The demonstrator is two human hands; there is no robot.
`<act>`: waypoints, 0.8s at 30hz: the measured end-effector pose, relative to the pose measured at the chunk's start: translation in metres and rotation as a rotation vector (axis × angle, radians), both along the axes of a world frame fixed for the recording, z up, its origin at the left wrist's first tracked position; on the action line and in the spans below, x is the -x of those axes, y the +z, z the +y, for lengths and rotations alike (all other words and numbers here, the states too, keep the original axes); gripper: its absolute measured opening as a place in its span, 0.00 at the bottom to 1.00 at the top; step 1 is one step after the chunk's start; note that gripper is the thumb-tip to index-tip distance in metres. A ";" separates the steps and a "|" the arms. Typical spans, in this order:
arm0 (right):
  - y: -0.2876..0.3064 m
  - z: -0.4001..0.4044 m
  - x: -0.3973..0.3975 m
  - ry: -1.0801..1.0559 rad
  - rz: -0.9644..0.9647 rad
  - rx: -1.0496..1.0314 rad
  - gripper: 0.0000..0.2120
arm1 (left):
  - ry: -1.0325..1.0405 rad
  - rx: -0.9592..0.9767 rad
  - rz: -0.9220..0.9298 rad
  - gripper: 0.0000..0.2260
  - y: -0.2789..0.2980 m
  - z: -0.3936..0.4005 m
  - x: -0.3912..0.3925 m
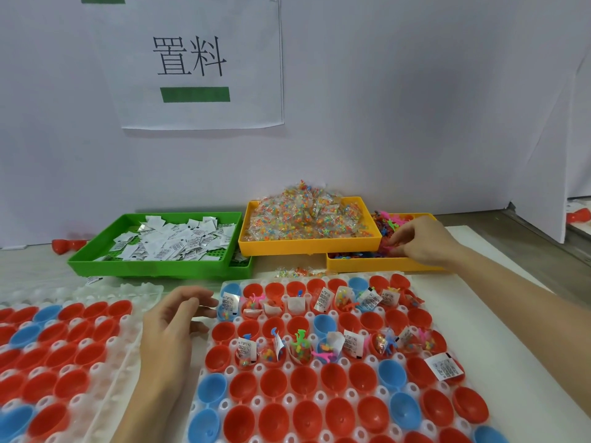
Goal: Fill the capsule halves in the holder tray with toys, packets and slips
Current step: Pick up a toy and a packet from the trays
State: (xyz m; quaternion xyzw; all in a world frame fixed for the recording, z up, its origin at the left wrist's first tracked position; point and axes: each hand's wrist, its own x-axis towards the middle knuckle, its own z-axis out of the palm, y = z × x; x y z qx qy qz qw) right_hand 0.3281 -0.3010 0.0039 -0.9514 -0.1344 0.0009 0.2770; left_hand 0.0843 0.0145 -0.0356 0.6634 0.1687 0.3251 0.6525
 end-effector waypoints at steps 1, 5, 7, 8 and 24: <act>-0.001 -0.001 0.001 -0.011 -0.020 -0.026 0.05 | 0.001 0.001 -0.001 0.13 0.000 0.000 0.000; -0.002 -0.004 0.006 -0.115 -0.116 -0.232 0.04 | 0.004 0.001 0.002 0.13 -0.001 0.000 0.000; -0.002 -0.006 0.011 -0.181 -0.162 -0.319 0.04 | 0.005 -0.002 0.004 0.13 0.000 0.000 -0.001; -0.002 -0.007 0.014 -0.217 -0.176 -0.377 0.04 | 0.005 -0.004 0.005 0.13 0.000 0.000 -0.001; 0.084 0.038 0.109 0.222 0.145 -0.917 0.06 | 0.000 0.054 -0.013 0.15 0.004 -0.003 0.001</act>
